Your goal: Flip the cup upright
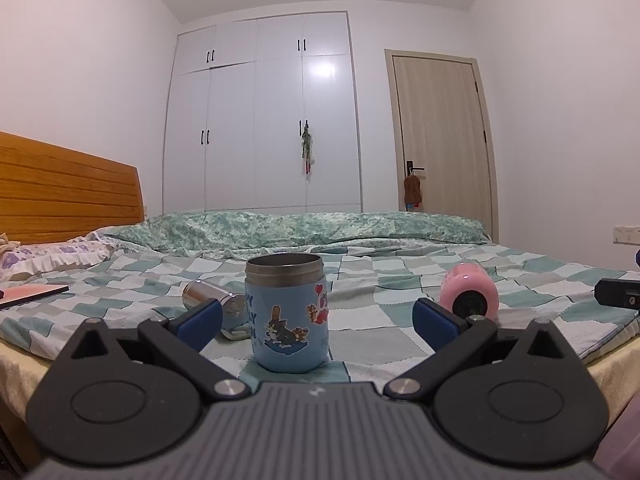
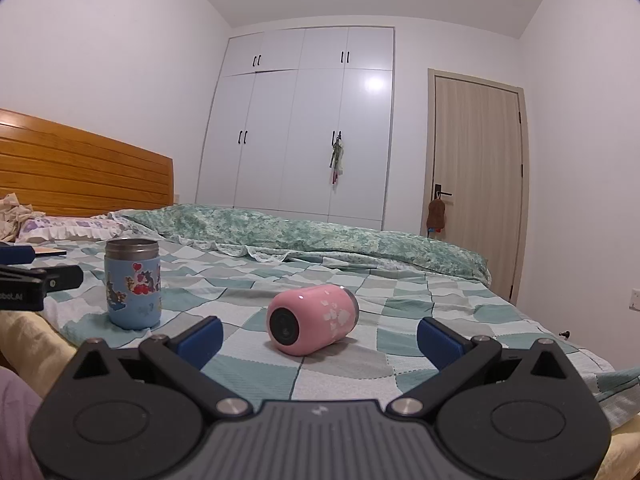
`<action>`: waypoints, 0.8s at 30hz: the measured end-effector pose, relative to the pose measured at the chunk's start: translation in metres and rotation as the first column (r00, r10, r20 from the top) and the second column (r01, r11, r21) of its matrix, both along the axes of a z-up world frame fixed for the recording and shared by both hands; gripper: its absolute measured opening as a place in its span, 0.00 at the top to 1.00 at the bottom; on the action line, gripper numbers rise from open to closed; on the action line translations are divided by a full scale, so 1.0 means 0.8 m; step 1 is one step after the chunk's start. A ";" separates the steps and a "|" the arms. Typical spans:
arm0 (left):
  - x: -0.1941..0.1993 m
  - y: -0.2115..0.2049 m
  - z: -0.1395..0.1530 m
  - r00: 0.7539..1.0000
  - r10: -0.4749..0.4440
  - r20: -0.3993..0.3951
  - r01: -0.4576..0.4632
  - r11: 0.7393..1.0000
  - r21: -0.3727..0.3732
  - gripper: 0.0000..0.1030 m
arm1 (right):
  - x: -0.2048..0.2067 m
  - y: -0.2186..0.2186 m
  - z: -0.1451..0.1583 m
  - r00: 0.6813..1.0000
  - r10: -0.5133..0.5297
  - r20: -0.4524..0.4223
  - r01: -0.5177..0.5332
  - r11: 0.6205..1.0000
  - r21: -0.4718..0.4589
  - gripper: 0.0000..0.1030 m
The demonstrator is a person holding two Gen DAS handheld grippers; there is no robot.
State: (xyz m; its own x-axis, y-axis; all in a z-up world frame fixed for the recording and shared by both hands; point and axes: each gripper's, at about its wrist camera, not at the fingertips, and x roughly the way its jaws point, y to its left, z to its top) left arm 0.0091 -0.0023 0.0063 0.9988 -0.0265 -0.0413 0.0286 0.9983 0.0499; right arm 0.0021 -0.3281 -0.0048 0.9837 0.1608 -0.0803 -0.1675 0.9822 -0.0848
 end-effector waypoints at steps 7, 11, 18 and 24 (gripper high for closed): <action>0.000 0.000 -0.001 1.000 -0.002 0.001 0.002 1.000 0.000 0.00 | 0.001 0.000 0.000 1.000 -0.001 -0.001 0.001 1.000 -0.002 0.00; -0.001 0.000 -0.001 1.000 -0.004 0.003 0.004 1.000 -0.001 0.00 | 0.001 0.000 0.000 1.000 -0.001 0.001 0.001 1.000 -0.004 0.00; -0.001 -0.001 -0.001 1.000 -0.005 0.003 0.005 1.000 0.000 0.00 | 0.001 -0.002 0.000 1.000 -0.003 0.002 0.003 1.000 -0.004 0.00; -0.002 0.000 -0.001 1.000 -0.008 0.006 0.008 1.000 0.000 0.00 | 0.000 -0.004 0.000 1.000 -0.004 0.007 0.004 1.000 -0.003 0.00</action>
State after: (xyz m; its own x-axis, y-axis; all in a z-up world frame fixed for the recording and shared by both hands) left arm 0.0074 -0.0026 0.0056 0.9988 -0.0347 -0.0357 0.0365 0.9981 0.0506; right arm 0.0019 -0.3309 -0.0045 0.9849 0.1565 -0.0737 -0.1627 0.9827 -0.0884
